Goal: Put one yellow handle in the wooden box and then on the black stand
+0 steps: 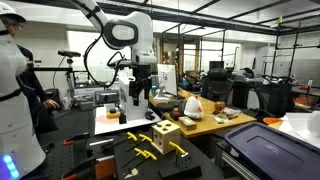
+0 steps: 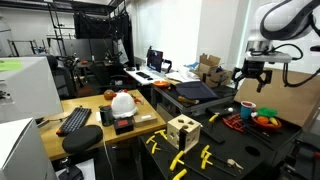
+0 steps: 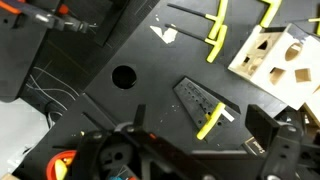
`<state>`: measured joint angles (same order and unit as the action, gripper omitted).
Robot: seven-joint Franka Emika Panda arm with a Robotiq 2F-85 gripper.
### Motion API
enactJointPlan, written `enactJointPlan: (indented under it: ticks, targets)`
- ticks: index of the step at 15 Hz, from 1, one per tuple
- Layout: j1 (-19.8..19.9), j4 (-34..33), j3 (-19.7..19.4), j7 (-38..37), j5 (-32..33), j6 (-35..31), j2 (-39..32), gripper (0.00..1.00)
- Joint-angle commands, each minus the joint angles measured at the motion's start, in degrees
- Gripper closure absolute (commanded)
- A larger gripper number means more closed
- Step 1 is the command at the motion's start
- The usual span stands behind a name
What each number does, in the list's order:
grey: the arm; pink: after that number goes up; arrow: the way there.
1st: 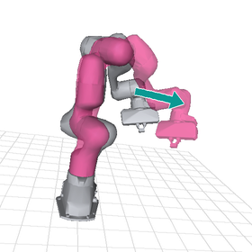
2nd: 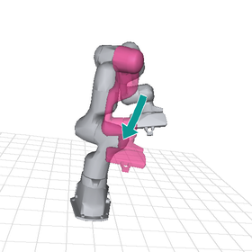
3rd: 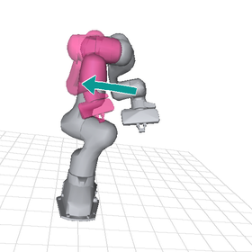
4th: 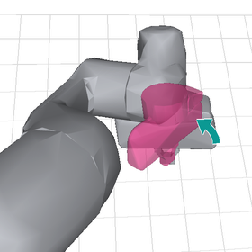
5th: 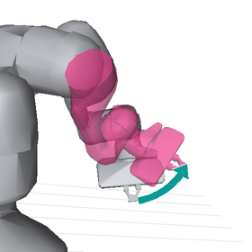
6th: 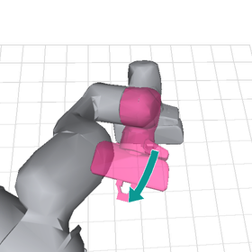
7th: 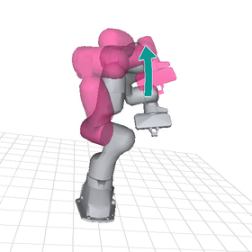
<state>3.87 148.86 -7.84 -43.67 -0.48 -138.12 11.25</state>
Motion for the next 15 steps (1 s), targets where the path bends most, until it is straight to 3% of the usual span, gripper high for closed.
enactJointPlan:
  ticks: [1, 4, 6, 7, 8, 11, 15]
  targets:
    - [4.3, 4.7, -0.5, 11.7, 1.7, 3.1, 7.1, 0.00]
    - [6.4, 8.1, -0.9, 19.2, -0.7, -1.6, 7.6, 0.00]
    - [6.0, 11.7, -0.9, 23.1, -3.2, -8.5, 5.7, 0.00]
    - [4.9, 14.2, -0.4, 24.7, -5.1, -13.5, 4.2, 0.00]
    - [3.1, 10.0, -0.1, 26.7, -7.6, -16.0, -1.6, 0.00]
    - [-3.8, 11.8, 3.2, 30.6, -17.3, -21.1, -4.7, 0.00]
    - [-8.2, 11.2, 10.5, 25.1, -15.6, -26.6, -11.1, 0.00]
